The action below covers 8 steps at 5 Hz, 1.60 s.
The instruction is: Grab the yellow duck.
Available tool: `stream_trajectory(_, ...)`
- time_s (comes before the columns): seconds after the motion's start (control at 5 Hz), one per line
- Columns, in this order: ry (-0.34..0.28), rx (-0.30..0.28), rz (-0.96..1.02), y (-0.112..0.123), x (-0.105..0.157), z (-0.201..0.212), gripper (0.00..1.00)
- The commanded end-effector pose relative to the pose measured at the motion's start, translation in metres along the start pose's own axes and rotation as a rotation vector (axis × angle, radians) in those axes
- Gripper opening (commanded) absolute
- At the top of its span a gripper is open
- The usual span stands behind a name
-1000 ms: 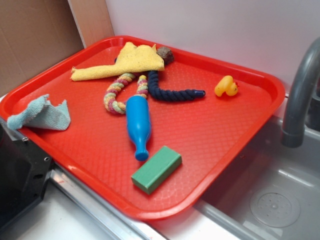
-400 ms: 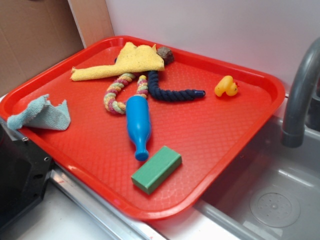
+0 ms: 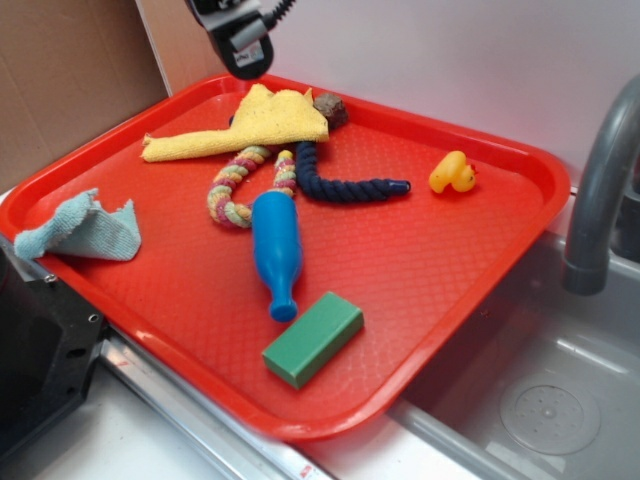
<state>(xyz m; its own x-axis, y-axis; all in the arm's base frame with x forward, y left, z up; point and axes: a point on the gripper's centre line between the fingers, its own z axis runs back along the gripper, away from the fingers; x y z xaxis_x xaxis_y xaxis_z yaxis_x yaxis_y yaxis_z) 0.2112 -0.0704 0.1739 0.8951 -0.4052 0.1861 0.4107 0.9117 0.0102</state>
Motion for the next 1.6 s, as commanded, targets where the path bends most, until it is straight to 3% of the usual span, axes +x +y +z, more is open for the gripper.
stream_trajectory(0.0,-0.04,0.003,-0.005,-0.003,0.006,0.007,1.0)
stream_trajectory(0.4,-0.121,0.09,-0.089,-0.012,0.073,-0.06,1.0)
stream_trajectory(0.6,-0.095,0.063,-0.113,-0.017,0.102,-0.087,1.0)
stream_trajectory(0.8,-0.135,-0.044,-0.075,-0.006,0.122,-0.114,1.0)
stream_trajectory(1.0,-0.057,-0.033,-0.097,-0.013,0.132,-0.128,1.0)
stream_trajectory(1.4,0.061,-0.051,-0.035,-0.004,0.12,-0.154,1.0)
